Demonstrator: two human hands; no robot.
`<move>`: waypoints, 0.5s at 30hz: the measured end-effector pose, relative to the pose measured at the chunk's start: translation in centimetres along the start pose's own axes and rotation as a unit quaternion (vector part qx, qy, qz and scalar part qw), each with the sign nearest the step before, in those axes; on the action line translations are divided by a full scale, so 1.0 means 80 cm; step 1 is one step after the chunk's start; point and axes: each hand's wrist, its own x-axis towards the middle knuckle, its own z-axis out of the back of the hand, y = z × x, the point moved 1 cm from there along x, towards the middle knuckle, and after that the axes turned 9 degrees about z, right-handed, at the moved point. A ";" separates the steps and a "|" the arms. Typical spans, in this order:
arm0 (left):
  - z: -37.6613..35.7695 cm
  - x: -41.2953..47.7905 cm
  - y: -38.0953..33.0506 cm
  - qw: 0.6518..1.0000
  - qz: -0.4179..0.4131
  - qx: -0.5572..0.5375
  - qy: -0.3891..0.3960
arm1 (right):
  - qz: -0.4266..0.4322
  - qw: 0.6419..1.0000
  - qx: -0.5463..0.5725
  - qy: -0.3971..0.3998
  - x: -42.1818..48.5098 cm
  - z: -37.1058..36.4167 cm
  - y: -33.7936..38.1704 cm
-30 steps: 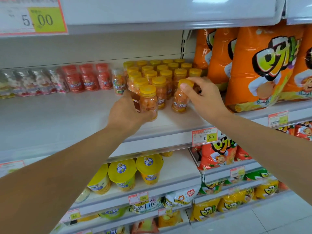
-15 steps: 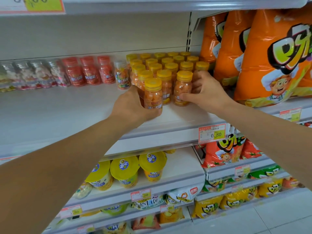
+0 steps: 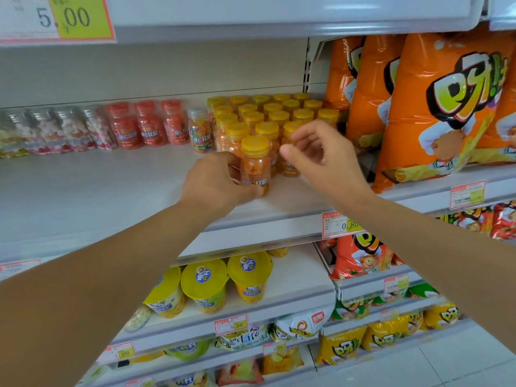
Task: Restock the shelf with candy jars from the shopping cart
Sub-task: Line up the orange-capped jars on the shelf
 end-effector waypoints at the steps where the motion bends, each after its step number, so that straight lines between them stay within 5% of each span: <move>1: 0.000 -0.001 -0.002 1.000 -0.004 -0.011 0.017 | -0.001 0.999 0.001 0.040 -0.003 -0.005 0.007; 4: -0.001 -0.005 -0.004 0.997 -0.026 -0.037 0.059 | 0.008 0.992 -0.037 0.120 -0.007 -0.020 0.014; 8: -0.002 -0.009 -0.004 0.994 -0.040 -0.038 0.094 | 0.011 0.992 -0.046 0.118 -0.007 -0.016 0.012; 15: -0.008 -0.008 -0.007 0.971 -0.156 0.104 -0.150 | -0.051 0.994 -0.096 0.025 -0.019 0.032 -0.016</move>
